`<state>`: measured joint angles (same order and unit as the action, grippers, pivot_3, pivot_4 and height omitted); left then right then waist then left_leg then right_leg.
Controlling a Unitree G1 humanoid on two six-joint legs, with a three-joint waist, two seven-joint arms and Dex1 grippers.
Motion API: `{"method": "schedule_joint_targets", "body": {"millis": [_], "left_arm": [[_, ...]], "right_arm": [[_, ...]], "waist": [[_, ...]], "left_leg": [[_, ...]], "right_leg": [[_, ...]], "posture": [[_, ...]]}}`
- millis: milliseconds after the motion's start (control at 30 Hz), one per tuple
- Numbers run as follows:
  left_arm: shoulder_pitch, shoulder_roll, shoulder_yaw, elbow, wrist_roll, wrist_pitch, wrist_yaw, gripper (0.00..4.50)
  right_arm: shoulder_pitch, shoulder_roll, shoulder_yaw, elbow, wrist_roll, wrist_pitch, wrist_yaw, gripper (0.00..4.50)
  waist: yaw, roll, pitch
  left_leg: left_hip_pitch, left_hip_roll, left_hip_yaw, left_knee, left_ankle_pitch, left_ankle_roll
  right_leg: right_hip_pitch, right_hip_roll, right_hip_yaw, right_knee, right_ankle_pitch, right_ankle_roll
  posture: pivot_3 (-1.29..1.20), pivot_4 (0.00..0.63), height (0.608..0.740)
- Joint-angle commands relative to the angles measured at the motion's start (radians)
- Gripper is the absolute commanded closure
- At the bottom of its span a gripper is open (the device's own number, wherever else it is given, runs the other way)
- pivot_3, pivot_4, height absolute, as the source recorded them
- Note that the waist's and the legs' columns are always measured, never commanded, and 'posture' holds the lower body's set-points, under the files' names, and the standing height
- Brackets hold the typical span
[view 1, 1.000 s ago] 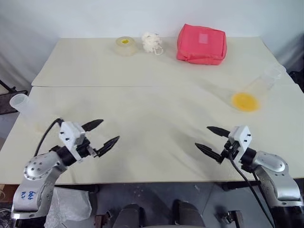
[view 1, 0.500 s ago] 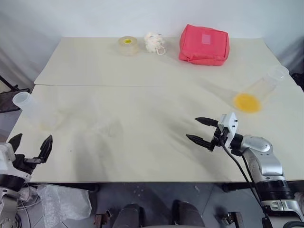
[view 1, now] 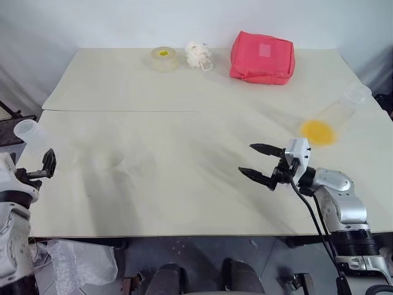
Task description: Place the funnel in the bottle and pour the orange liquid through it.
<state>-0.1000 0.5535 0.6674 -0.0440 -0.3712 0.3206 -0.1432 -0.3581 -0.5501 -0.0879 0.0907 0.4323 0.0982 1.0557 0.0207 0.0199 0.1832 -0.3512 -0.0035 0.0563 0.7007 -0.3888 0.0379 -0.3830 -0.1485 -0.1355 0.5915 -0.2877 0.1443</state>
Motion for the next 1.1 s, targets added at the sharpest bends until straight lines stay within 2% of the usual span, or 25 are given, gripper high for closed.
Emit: {"method": "schedule_joint_targets", "body": {"millis": [33, 300, 500, 600, 767, 800, 967, 1100], "left_arm": [[-0.037, 0.027, -0.01, 0.05, 0.031, -0.054, -0.006, 0.0], [-0.164, 0.066, -0.058, 0.199, 0.058, -0.138, -0.044, 0.0], [-0.189, 0.087, -0.057, 0.233, 0.062, -0.175, -0.06, 0.0], [-0.18, 0.092, -0.061, 0.234, 0.066, -0.178, -0.07, 0.51], [-0.173, 0.091, -0.062, 0.223, 0.064, -0.163, -0.074, 2.0], [-0.174, 0.092, -0.062, 0.222, 0.062, -0.164, -0.077, 2.14], [-0.209, 0.104, -0.093, 0.177, 0.033, -0.165, -0.138, 2.14], [-0.306, 0.116, -0.199, 0.12, -0.007, -0.168, -0.283, 2.14]], "right_arm": [[0.012, -0.005, -0.028, -0.051, 0.024, 0.006, -0.014, 0.02], [0.034, -0.009, -0.036, -0.092, 0.029, 0.022, -0.031, 0.02], [0.048, -0.009, -0.036, -0.118, 0.036, 0.029, -0.042, 0.02], [0.048, -0.005, -0.032, -0.128, 0.033, 0.033, -0.049, 0.0], [0.039, -0.004, -0.03, -0.122, 0.029, 0.029, -0.055, 0.0], [0.038, -0.005, -0.03, -0.12, 0.029, 0.029, -0.056, 0.0], [0.034, -0.006, -0.033, -0.115, 0.027, 0.026, -0.063, 0.0], [0.036, -0.015, -0.04, -0.114, 0.03, 0.028, -0.061, 0.0]], "waist": [[-0.001, 0.0, 0.0], [-0.001, -0.001, 0.0], [-0.006, -0.002, 0.0], [-0.006, -0.002, 0.0], [-0.005, -0.002, 0.0], [-0.006, -0.002, 0.0], [-0.003, -0.002, 0.0], [0.005, -0.005, 0.001]], "left_leg": [[0.0, 0.0, 0.0, 0.0, 0.0, 0.0], [0.0, 0.0, 0.0, 0.0, 0.0, 0.0], [0.0, 0.0, 0.001, -0.001, 0.0, -0.001], [0.0, 0.0, 0.001, -0.001, 0.0, -0.001], [0.0, 0.0, 0.001, 0.0, 0.0, -0.001], [0.0, 0.0, 0.001, 0.0, 0.0, -0.001], [0.0, 0.0, 0.001, 0.0, 0.0, -0.001], [-0.002, 0.0, -0.001, 0.002, 0.0, 0.0]], "right_leg": [[0.0, 0.0, 0.0, 0.0, 0.0, 0.0], [0.0, 0.0, 0.0, 0.0, 0.0, 0.0], [-0.002, 0.0, 0.0, 0.001, 0.0, 0.0], [-0.001, 0.0, 0.0, 0.001, 0.0, 0.0], [-0.002, 0.0, 0.0, 0.001, 0.0, 0.0], [-0.002, 0.0, 0.0, 0.001, 0.0, 0.0], [-0.002, 0.0, 0.0, 0.002, 0.0, 0.0], [-0.001, 0.0, 0.0, 0.002, 0.0, 0.001]], "posture": [[0.0, 0.15, 0.74], [0.0, 0.15, 0.74], [0.0, 0.15, 0.74], [0.0, 0.15, 0.74], [0.0, 0.15, 0.74], [0.0, 0.15, 0.74], [0.0, 0.15, 0.74], [0.0, 0.15, 0.74]]}}
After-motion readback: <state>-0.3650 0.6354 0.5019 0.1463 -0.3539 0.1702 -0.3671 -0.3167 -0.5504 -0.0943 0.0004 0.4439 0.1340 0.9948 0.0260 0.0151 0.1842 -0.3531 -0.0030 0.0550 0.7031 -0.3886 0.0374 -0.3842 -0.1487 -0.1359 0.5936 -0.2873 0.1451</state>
